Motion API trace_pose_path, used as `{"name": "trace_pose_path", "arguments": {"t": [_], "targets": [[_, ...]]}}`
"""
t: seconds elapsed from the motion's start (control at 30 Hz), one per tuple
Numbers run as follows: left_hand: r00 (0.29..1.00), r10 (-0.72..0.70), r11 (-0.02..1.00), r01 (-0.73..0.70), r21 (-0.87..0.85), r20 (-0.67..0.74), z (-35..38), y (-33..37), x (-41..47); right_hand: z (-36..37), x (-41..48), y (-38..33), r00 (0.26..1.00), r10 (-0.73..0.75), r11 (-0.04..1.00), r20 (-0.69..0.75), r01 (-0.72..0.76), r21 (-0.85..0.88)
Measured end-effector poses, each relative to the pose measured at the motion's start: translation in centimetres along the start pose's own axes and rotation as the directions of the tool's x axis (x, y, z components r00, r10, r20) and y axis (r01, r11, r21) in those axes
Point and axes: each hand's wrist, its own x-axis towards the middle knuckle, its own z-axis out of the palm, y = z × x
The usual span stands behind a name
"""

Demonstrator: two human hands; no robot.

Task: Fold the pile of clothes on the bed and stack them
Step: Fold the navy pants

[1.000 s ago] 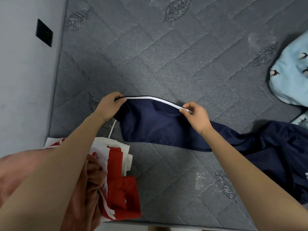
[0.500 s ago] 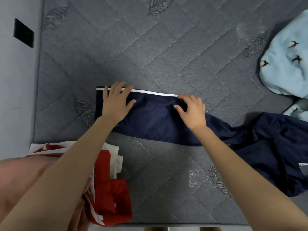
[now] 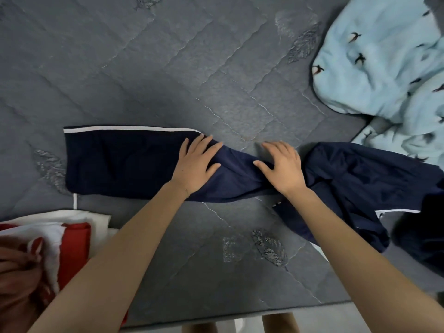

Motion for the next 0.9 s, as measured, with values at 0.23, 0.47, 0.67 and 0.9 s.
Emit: {"name": "trace_pose_path", "arguments": {"t": [0.23,0.47,0.67,0.9], "targets": [[0.993,0.111,0.994,-0.111,-0.003,0.029,3.3,4.7,2.9,-2.4,-0.7,8.2,0.994,-0.016,0.989,0.111,0.031,-0.142],[0.996,0.028,0.999,-0.03,-0.025,-0.085,3.8,6.3,4.6,-4.1,-1.9,12.7,0.996,0.002,0.986,0.094,0.014,-0.167],[0.995,0.103,0.984,-0.099,-0.15,0.016,3.3,8.5,5.3,-4.2,-2.9,14.3,0.999,0.025,0.993,-0.044,-0.03,-0.113],[0.958,0.261,0.962,-0.269,-0.05,-0.12,6.1,12.1,3.8,-4.5,-3.3,14.4,0.98,0.06,0.998,-0.191,-0.058,0.016]]}}
